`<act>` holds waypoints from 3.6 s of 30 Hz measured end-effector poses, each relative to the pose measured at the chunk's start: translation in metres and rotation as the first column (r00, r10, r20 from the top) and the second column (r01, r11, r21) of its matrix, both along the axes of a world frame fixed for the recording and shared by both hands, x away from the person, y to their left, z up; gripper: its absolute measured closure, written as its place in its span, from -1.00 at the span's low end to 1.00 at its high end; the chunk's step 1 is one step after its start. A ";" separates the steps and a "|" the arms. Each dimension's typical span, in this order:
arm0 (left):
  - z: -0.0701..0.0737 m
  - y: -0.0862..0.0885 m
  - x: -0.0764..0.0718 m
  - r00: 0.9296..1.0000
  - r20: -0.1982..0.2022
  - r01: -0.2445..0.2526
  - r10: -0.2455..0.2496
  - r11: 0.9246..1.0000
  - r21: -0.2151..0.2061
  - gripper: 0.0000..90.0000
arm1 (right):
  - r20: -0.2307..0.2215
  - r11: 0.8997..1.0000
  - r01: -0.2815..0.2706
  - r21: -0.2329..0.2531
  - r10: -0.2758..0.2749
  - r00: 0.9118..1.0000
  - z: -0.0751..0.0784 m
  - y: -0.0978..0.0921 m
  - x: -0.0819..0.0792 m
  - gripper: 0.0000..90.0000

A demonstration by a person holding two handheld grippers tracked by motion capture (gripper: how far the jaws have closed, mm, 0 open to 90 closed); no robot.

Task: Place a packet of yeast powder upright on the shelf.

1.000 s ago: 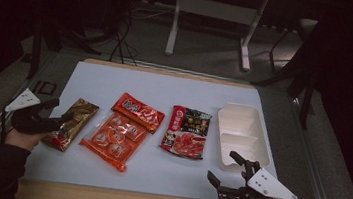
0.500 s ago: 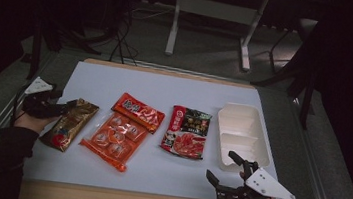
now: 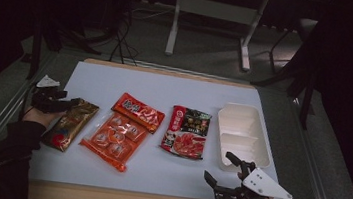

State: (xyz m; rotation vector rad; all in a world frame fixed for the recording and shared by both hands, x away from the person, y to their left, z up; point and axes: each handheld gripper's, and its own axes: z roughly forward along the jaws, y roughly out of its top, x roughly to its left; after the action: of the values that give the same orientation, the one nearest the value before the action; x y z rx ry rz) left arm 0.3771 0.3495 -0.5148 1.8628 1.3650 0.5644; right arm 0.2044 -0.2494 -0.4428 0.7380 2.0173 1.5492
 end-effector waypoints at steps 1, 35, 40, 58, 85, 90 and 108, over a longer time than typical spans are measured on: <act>-0.003 0.001 0.001 1.000 -0.010 0.000 0.000 1.000 -0.001 -0.18 | 0.001 1.000 0.003 0.000 -0.003 1.000 0.000 0.000 0.000 -0.70; -0.022 -0.034 0.022 0.984 -0.177 0.030 0.001 0.984 0.177 1.00 | -0.021 1.000 -0.014 -0.016 0.014 1.000 -0.003 0.000 0.002 -0.69; -0.007 -0.032 0.017 0.991 -0.136 0.009 0.014 0.985 0.170 1.00 | -0.020 1.000 -0.012 -0.014 0.012 1.000 -0.002 0.000 0.002 -0.69; 0.053 -0.031 -0.027 1.000 -0.009 0.002 -0.001 0.996 0.085 1.00 | -0.023 1.000 -0.011 0.004 0.011 1.000 0.000 -0.001 0.001 -0.69; 0.112 -0.119 -0.054 0.956 0.204 0.236 -0.212 0.966 -0.105 1.00 | -0.007 0.999 0.028 0.025 -0.028 1.000 0.004 -0.003 0.005 -0.68; 0.119 -0.146 -0.060 0.928 0.259 0.310 -0.268 0.941 -0.138 1.00 | 0.006 1.000 0.011 0.003 -0.011 1.000 0.009 -0.006 0.008 -0.68; 0.110 -0.228 -0.072 0.805 0.380 0.571 -0.455 0.769 -0.289 1.00 | -0.028 1.000 -0.020 -0.016 0.019 0.999 0.031 0.000 0.015 -0.69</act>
State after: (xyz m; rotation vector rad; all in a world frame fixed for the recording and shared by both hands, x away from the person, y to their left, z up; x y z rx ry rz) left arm 0.3054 0.1217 -0.4048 1.6408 0.6503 0.2329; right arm 0.2194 -0.2496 -0.4117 0.7398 2.0606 1.5397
